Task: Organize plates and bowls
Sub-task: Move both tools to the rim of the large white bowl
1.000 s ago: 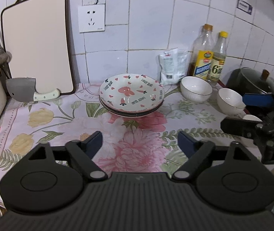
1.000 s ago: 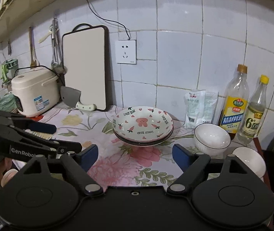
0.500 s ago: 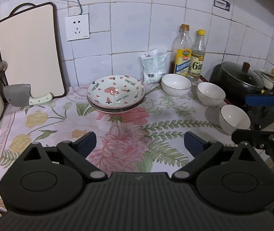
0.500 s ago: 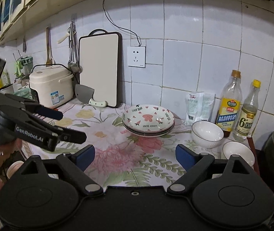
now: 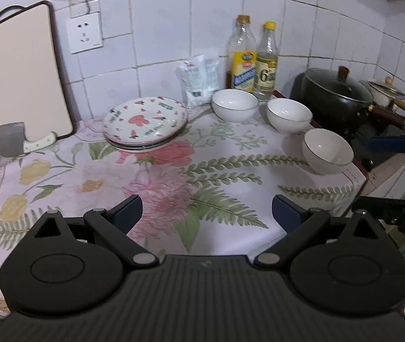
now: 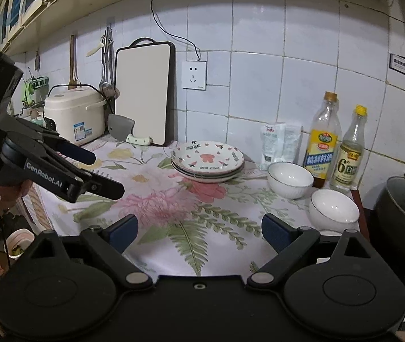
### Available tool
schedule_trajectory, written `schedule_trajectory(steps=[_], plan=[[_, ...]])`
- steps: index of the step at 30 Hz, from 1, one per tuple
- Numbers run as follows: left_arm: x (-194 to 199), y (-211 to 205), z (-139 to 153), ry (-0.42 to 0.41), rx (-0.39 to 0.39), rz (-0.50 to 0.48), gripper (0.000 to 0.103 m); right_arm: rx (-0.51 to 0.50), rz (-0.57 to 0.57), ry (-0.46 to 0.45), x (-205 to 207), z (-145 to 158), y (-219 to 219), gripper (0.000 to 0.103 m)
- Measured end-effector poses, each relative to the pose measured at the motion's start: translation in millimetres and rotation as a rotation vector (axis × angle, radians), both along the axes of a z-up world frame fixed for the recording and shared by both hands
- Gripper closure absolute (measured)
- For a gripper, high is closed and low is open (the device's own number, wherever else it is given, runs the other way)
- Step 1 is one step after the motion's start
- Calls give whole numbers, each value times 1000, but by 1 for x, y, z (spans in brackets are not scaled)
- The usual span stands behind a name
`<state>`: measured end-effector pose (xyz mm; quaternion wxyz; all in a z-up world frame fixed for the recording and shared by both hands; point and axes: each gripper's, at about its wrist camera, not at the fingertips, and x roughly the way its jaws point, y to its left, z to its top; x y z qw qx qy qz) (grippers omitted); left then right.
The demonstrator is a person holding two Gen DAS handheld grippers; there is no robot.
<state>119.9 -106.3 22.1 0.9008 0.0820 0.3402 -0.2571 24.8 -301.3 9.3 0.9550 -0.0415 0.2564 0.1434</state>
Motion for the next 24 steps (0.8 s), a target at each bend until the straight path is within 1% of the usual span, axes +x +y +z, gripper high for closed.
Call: schedule_trajectory(steps=[5,10,13,18,20,24], plan=[[-3,-21,-12,-15,-3,-37,4,2,-38,0,-7,-19,-18,7],[3,-48,-25,4,-47,-80,4,3,-97,20,-8,-42,-43,7],[9,-68,-35,11,-69,-100,5,4,-133,39,-7,-56,-57,7],[20,-109,-56,13,-100,-135,6,41,-167,77,-4,-80,-83,7],[26,-128,-65,10,-104,-135,8,58,-195,95,2,-92,-94,7],[38,-159,-79,35,-119,-148,8,84,-248,115,15,-114,-118,7]])
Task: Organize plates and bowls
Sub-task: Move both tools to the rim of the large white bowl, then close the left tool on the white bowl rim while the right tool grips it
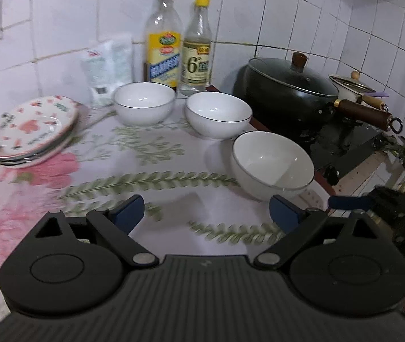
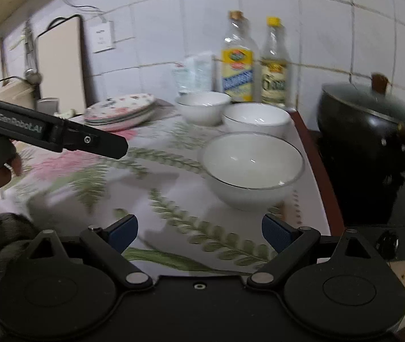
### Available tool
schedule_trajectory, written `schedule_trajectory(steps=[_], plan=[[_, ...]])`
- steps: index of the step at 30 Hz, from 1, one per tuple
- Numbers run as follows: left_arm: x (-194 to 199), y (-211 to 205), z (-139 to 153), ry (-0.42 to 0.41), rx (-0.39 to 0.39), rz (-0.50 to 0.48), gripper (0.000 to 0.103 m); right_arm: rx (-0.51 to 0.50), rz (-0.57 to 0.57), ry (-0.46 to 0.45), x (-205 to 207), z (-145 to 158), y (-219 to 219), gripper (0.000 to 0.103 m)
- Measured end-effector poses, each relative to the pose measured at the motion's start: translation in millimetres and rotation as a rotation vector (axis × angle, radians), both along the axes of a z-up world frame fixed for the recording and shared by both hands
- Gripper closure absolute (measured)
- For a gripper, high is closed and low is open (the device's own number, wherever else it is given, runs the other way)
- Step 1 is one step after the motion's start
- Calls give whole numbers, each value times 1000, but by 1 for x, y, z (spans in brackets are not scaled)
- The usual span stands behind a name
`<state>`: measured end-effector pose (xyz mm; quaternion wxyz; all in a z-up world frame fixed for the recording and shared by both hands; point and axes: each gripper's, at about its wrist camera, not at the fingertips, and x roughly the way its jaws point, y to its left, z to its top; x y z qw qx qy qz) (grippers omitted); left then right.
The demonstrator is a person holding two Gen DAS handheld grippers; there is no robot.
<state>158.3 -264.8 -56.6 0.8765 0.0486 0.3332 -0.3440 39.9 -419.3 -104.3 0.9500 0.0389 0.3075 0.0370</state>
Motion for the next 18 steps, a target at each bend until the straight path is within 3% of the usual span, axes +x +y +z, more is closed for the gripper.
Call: schedule_trajectory(steps=[6,9,18], plan=[[20,-34,-16,25,-20,9,8,-17,-58,-4,22,-26,-23,7],[28,-47,-23,28,-12,16,17,-23,-68,-30,33,-33,-29,7],[43,-64,-38,72,-51,3,59,-74,-69,-61,62,-46,-34,6]])
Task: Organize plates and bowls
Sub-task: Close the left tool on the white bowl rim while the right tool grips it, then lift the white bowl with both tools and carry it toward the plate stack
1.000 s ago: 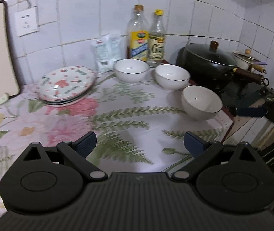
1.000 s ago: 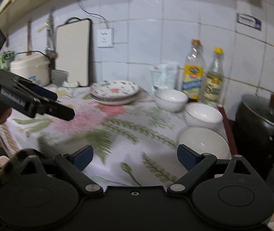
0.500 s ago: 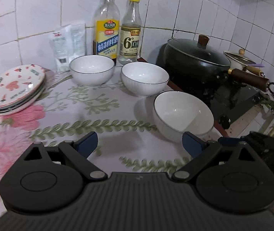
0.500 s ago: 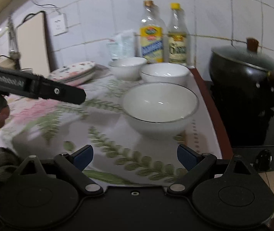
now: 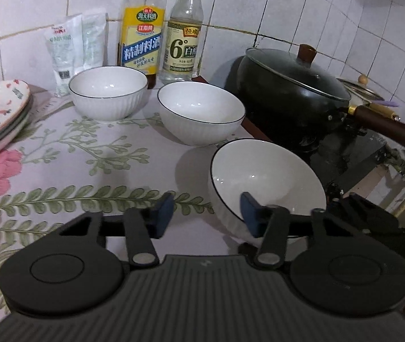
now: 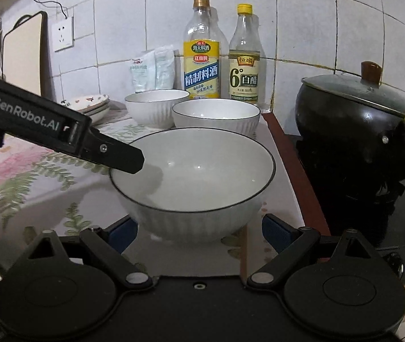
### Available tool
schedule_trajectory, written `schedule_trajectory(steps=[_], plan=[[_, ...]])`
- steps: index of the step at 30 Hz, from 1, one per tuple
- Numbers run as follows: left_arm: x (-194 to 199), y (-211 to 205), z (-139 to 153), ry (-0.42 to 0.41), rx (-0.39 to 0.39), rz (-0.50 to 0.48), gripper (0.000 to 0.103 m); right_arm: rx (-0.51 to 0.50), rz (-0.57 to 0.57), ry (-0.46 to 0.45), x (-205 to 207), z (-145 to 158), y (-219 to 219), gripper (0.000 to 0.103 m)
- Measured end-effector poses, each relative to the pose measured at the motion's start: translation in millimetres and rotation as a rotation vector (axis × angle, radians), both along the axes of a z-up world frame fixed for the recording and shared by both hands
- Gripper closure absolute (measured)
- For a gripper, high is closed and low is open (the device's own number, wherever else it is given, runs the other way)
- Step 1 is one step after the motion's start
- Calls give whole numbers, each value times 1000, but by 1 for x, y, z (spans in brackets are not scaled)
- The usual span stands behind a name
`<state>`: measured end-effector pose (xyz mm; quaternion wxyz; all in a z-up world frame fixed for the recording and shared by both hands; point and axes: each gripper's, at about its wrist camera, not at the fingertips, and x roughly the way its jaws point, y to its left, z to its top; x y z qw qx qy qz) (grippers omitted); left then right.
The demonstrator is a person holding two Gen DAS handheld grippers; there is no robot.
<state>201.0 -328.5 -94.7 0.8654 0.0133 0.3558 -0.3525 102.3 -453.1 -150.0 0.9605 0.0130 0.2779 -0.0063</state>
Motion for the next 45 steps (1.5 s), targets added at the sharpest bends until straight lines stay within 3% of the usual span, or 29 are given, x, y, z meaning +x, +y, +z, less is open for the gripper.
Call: schedule_trajectory(steps=[5,22,32,45], plan=[[-2,-3,2,16,-27,-44,86,2,18,-18,5,-2,1,5],[-12,10,12,-44,-9,-40,86,74,-17,-36,13,1,14,5],[-28,49,40,-128,1,-9,86,9,32,-84,11,29,53,5],[-21,117,65,-148,-38,101,85,-67,137,-102,33,63,113,5]])
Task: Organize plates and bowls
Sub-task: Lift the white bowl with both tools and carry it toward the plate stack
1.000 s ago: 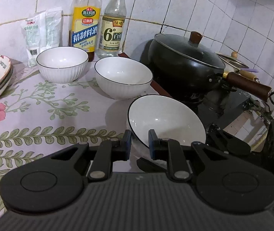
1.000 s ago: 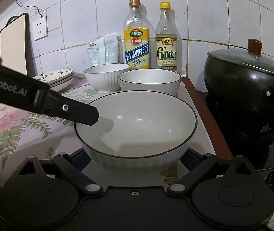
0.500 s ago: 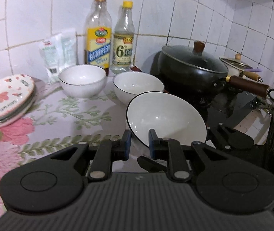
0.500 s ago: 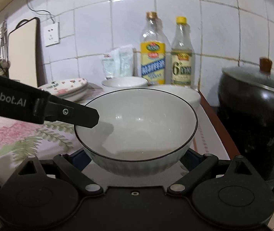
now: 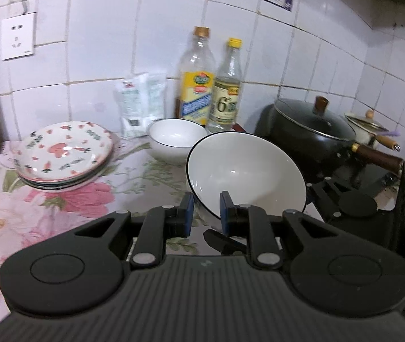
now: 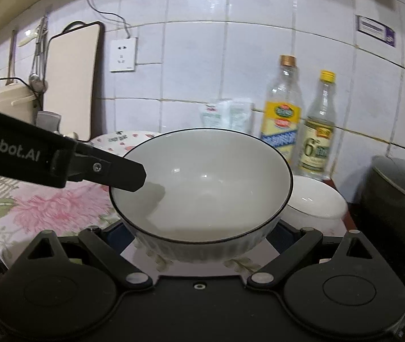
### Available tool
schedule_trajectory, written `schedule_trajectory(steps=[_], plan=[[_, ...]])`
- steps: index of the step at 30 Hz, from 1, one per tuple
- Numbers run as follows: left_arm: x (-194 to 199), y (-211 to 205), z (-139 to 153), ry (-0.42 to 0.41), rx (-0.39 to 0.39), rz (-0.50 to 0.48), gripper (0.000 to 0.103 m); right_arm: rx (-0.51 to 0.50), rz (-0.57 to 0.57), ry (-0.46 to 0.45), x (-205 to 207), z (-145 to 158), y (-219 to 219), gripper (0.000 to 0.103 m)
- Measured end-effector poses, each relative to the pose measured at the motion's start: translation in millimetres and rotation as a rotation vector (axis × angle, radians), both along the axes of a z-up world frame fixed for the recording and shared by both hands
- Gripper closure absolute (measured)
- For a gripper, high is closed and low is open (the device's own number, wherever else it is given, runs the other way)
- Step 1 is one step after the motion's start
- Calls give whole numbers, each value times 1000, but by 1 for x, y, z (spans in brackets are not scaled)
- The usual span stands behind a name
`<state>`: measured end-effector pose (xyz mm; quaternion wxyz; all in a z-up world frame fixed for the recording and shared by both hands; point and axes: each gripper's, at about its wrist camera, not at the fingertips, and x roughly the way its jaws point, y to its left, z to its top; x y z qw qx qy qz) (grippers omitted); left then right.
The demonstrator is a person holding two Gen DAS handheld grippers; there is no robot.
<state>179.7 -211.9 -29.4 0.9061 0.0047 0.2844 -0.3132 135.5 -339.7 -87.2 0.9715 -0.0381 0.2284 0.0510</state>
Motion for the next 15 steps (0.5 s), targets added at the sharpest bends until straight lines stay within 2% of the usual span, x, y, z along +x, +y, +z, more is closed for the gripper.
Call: schedule_trajectory(steps=[6,15], plan=[[22,21,-9,23,5,58,85,7,47,23,28,-4,18,5],[60,31,-37,67,43,122,85,67,87,97,71,-34,33,5]])
